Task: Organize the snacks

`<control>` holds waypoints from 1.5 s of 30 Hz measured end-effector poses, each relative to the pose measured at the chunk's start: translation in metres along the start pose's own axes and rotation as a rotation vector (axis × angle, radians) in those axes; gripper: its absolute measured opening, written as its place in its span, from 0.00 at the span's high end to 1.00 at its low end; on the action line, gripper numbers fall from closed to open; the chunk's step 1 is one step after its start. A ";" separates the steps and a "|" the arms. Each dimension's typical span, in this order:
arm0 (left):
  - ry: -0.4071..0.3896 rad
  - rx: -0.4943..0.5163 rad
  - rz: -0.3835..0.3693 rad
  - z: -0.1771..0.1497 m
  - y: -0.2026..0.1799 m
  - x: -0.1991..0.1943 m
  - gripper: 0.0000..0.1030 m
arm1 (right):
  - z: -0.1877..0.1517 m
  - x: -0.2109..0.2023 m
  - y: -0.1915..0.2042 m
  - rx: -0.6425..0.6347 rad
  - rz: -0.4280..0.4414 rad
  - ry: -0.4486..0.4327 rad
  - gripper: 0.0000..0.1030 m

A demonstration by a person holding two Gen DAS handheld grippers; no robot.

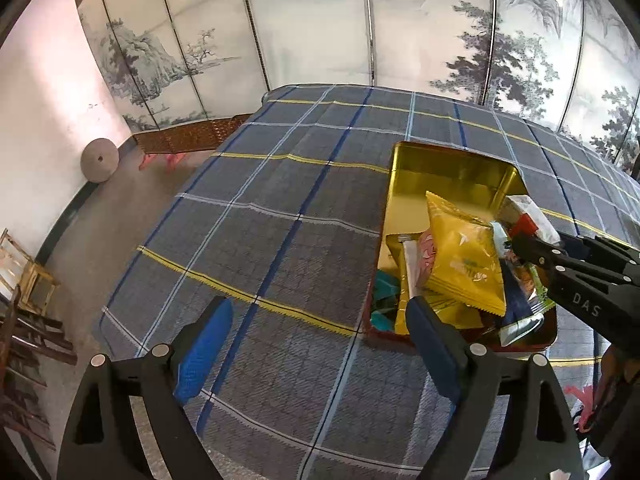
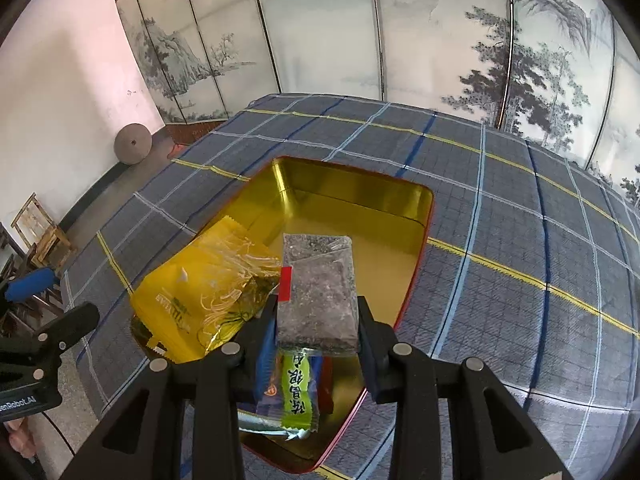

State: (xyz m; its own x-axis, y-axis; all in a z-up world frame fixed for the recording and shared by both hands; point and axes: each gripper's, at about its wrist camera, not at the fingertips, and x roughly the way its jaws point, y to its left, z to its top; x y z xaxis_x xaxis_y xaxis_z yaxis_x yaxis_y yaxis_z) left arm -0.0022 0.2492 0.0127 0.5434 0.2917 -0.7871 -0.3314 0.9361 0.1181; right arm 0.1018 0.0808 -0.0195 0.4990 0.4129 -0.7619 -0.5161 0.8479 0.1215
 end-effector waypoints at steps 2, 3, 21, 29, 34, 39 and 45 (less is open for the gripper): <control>0.005 -0.005 -0.002 -0.001 0.002 0.001 0.16 | 0.000 -0.001 0.001 0.001 -0.002 -0.001 0.64; 0.007 -0.008 -0.002 -0.001 0.002 0.002 0.16 | 0.000 -0.001 0.002 0.002 -0.002 -0.002 0.64; 0.018 -0.010 0.001 -0.005 -0.004 -0.001 0.16 | -0.006 -0.012 0.013 -0.018 -0.035 -0.021 0.38; 0.020 -0.009 0.002 -0.005 -0.008 -0.002 0.16 | -0.022 -0.043 0.028 -0.072 -0.057 -0.071 0.32; 0.020 -0.005 -0.003 -0.005 -0.014 -0.003 0.16 | -0.030 -0.048 0.031 -0.088 -0.051 -0.055 0.32; 0.021 -0.008 -0.009 -0.005 -0.016 -0.005 0.16 | -0.036 -0.048 0.026 -0.069 -0.045 -0.037 0.32; 0.034 -0.014 -0.033 -0.007 -0.016 -0.005 0.16 | -0.039 -0.048 0.019 -0.039 -0.036 -0.025 0.32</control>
State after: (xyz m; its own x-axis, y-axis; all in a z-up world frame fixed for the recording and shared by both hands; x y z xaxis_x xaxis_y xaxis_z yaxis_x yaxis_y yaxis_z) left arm -0.0047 0.2314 0.0108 0.5275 0.2534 -0.8109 -0.3244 0.9422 0.0834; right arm 0.0407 0.0643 -0.0058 0.5346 0.3905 -0.7495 -0.5240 0.8490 0.0686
